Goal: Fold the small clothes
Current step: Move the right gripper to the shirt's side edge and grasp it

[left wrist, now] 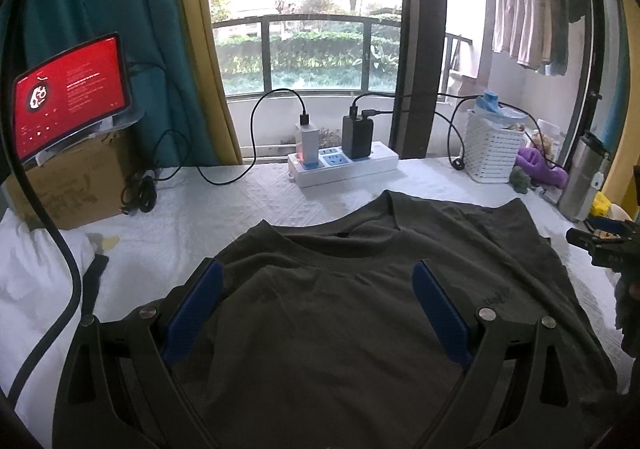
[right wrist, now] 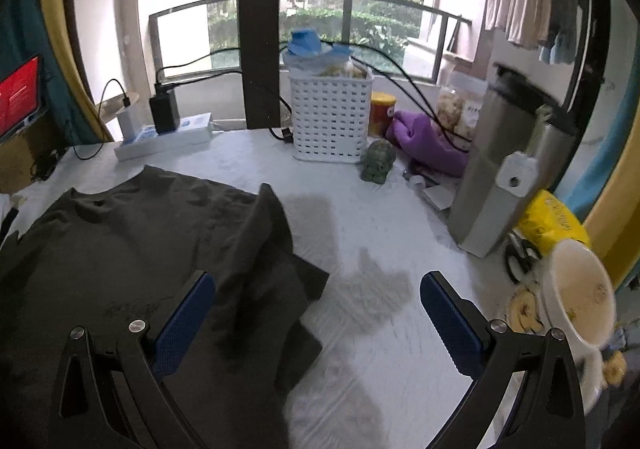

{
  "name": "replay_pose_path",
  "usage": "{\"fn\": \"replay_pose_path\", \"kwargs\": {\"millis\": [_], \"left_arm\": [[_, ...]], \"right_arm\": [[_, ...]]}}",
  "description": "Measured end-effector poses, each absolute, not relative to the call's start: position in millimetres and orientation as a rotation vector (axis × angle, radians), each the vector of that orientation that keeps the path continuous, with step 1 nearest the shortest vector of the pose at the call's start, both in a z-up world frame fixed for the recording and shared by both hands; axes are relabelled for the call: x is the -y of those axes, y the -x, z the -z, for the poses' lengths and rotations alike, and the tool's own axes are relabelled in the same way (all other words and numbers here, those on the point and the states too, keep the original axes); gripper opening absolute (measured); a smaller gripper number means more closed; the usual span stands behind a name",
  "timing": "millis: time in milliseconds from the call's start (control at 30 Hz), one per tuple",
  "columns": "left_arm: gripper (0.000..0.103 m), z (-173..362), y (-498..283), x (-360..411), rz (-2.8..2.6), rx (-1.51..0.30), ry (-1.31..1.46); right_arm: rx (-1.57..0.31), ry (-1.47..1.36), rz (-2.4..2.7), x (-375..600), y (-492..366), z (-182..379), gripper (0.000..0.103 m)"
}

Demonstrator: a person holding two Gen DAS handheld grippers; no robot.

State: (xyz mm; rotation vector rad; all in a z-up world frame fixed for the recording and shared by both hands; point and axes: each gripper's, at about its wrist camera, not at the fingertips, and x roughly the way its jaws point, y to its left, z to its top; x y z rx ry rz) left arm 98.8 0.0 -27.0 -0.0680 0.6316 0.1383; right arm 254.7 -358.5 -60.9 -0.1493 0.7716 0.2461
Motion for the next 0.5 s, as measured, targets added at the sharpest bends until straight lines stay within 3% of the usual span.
{"fn": "replay_pose_path", "kwargs": {"millis": [100, 267, 500], "left_arm": [[0.095, 30, -106, -1, -0.149, -0.641, 0.066], [0.095, 35, -115, -6, -0.168, -0.659, 0.065], [0.095, 44, -122, -10, -0.179, -0.686, 0.069]], "right_arm": [[-0.797, 0.151, -0.262, 361, -276, 72, 0.088], [-0.862, 0.121, -0.330, 359, -301, 91, 0.082], [-0.926, 0.107, -0.410, 344, -300, 112, 0.056]]}}
